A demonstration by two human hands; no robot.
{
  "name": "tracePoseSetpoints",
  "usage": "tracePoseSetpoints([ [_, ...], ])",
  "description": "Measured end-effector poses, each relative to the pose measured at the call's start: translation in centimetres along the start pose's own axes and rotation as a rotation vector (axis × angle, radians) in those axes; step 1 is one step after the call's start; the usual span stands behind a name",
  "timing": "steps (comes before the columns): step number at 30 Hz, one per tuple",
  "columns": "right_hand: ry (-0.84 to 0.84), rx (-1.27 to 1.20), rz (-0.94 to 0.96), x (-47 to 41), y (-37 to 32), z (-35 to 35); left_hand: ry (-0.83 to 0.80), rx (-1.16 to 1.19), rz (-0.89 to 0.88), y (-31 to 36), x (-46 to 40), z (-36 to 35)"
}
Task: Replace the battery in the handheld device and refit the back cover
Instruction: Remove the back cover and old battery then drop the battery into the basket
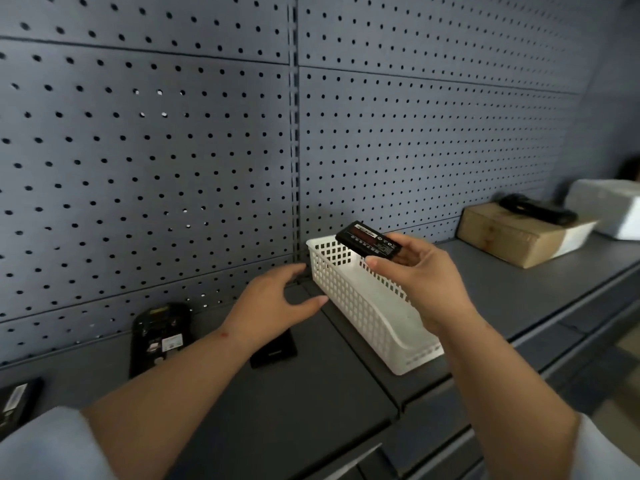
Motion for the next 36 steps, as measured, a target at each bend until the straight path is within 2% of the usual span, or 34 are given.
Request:
tracePoseSetpoints([
  [14, -0.018, 0.114, -0.144, -2.0, 4.2, 0.8, 0.002, 0.058, -0.015, -0.1, -1.8, -1.8],
  [27, -0.126, 0.556, -0.294, -3.1, 6.6, 0.5, 0.02, 0.076, 0.006, -1.1, -2.6, -2.4],
  [36, -0.205, 0.732, -0.335, -3.6, 8.0, 0.3, 0.033, 0.092, -0.002, -1.1, -2.4, -2.3],
])
Point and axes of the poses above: each hand's wrist, its own x-axis away from the middle knuckle, its own z-axis out of the back of the hand, y = z × x, the point moved 8 cm from there along -x, towards the middle knuckle, and after that the axes turned 1 degree about -y, right-handed, at the moved point
